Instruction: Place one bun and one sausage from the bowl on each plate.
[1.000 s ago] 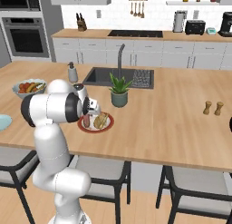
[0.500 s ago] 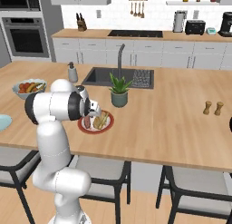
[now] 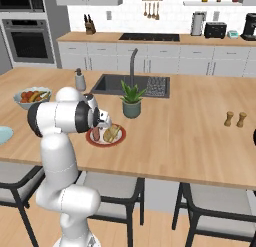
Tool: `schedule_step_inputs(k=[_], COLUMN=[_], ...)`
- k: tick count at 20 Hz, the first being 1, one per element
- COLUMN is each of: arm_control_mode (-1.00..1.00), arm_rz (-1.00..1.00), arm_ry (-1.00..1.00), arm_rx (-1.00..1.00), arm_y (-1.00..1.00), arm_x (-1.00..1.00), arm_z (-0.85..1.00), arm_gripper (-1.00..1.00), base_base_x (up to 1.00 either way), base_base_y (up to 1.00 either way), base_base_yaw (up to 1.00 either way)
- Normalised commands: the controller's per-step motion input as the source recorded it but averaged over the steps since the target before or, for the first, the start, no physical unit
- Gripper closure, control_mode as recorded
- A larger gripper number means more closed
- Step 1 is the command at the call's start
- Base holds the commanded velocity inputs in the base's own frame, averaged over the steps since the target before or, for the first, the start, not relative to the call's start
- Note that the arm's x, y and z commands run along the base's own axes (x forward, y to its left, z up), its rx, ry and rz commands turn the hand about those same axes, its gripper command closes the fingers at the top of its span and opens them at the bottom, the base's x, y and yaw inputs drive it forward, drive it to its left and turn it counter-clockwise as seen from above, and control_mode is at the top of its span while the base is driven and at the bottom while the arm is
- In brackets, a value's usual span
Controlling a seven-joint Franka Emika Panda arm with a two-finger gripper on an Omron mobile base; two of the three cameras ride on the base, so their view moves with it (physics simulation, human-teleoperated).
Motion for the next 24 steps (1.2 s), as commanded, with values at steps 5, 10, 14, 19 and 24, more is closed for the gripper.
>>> schedule_step_inputs(k=[5,10,14,19,24], arm_control_mode=[-1.0,-1.0,-1.0,-1.0,-1.0], arm_rz=[0.0,0.0,0.0,-0.05,-0.08], arm_ry=[0.0,0.0,0.0,0.0,0.03], arm_rx=[0.0,0.0,0.0,0.0,0.0], arm_y=[0.0,0.0,0.0,0.0,-0.04], arm_x=[0.0,0.0,-0.11,-0.42,-0.56], arm_z=[0.0,0.0,0.36,0.8,0.95], arm_gripper=[-1.0,-1.0,-1.0,-1.0,-1.0], base_base_x=[0.0,0.0,0.0,0.0,0.0], base_base_y=[0.0,0.0,0.0,0.0,0.0], base_base_yaw=[0.0,0.0,0.0,0.0,0.0])
